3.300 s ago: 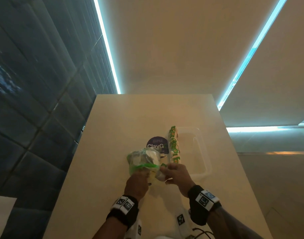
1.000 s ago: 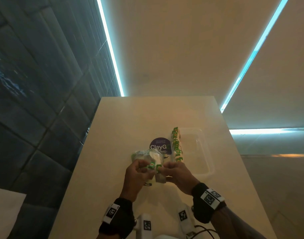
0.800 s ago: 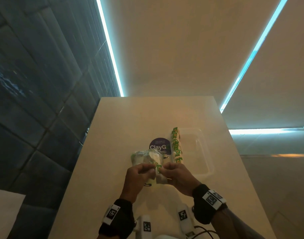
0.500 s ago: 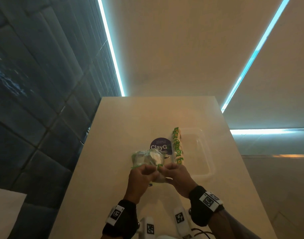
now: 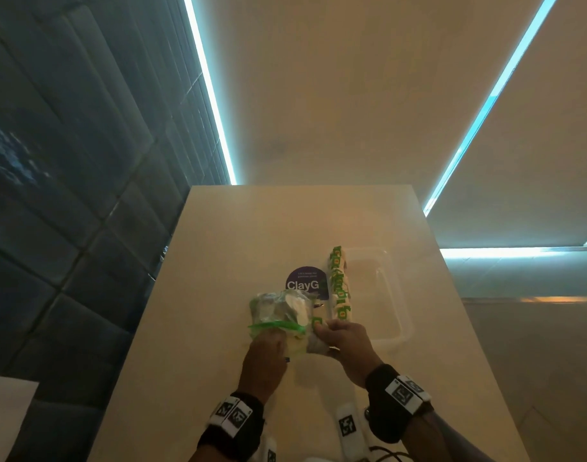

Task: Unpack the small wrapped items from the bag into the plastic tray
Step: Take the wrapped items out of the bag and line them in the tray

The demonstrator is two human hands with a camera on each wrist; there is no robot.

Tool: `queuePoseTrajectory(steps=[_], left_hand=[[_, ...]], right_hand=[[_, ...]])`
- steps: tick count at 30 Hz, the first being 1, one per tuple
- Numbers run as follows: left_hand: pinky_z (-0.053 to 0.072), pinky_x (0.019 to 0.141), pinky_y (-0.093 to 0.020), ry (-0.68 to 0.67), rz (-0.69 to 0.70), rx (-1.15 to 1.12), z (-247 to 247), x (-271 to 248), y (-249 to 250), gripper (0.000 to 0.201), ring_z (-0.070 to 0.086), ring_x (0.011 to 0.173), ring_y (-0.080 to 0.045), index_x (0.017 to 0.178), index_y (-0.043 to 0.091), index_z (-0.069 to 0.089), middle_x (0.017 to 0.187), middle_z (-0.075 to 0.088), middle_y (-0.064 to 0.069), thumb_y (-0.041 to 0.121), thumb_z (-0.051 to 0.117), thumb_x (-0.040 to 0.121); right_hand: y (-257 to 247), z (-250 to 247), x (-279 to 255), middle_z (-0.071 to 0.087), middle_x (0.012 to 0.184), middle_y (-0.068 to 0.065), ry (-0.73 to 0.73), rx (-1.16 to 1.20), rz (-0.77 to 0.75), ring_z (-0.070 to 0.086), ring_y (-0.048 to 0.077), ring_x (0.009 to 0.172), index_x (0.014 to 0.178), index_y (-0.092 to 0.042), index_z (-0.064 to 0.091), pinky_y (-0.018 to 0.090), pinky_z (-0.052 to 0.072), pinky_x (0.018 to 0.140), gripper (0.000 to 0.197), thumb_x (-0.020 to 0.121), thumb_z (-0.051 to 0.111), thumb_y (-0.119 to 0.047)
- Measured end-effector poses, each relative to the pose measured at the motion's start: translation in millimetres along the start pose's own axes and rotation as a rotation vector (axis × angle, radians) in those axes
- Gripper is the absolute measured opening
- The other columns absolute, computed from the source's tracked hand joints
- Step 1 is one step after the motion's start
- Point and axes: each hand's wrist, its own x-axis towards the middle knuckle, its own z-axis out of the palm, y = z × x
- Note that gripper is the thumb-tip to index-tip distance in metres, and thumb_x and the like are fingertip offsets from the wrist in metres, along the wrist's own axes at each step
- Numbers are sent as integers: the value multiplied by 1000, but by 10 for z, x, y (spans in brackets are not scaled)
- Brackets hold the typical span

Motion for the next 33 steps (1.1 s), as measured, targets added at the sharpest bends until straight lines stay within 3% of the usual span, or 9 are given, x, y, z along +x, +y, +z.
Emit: queuePoseTrajectory(steps=[4, 8, 12, 17, 23, 26, 30, 33], left_hand=[[49, 95, -32, -98, 125, 226, 99, 137, -69, 42, 56, 117, -24, 123, 17, 63, 125, 60, -5, 8, 53, 83], [53, 92, -38, -139, 189, 319, 179, 271, -133, 56, 63, 109, -32, 122, 14, 63, 119, 62, -11, 6, 71, 67], [43, 103, -36, -307, 41, 504, 163, 366, -57, 59, 47, 129, -26, 141, 20, 41, 142, 45, -7, 23, 60, 86], [37, 112, -35, -468, 41, 636, 121, 515, 16, 64, 42, 135, -25, 144, 18, 37, 148, 40, -9, 26, 63, 86], [44, 105, -32, -511, -24, 422, -20, 593, 63, 40, 53, 121, -23, 126, 14, 59, 132, 57, -10, 17, 55, 86], [48, 99, -33, -421, -19, 317, -46, 547, 31, 33, 57, 115, -22, 116, 18, 66, 123, 63, -6, 19, 55, 84], [48, 77, -27, -269, -23, 254, -42, 396, -3, 21, 66, 92, -21, 93, 15, 74, 98, 71, -4, 27, 56, 88], [49, 73, -26, -205, -21, 195, -48, 305, 11, 21, 68, 84, -22, 87, 16, 76, 89, 73, -5, 27, 58, 89]], right_hand=[[-16, -26, 1, 66, 93, 23, -19, 1, 6, 65, 33, 88, 106, 21, 56, 41, 60, 78, 37, 87, 68, -7], [-27, -27, -13, 66, 101, 28, -43, -35, 27, 66, 36, 92, 107, 21, 56, 50, 57, 87, 39, 86, 69, -8], [-32, -32, -37, 65, 101, 27, -49, -68, 39, 65, 36, 92, 109, 22, 55, 53, 55, 88, 41, 85, 70, -8], [-56, -62, -55, 65, 97, 20, -58, -78, 47, 66, 31, 89, 110, 21, 55, 46, 58, 83, 39, 86, 69, -6], [-72, -53, -59, 66, 98, 21, -56, -69, 58, 66, 33, 91, 110, 21, 55, 47, 57, 86, 39, 86, 69, -6], [-68, -27, -64, 67, 99, 23, -60, -84, 55, 66, 34, 92, 109, 21, 56, 51, 56, 89, 38, 86, 69, -6], [-59, -10, -71, 66, 97, 22, -61, -88, 50, 66, 33, 90, 108, 22, 55, 50, 56, 87, 38, 86, 69, -6], [-53, -8, -66, 63, 99, 22, -59, -80, 49, 63, 35, 92, 108, 23, 54, 54, 54, 90, 39, 86, 68, -5]])
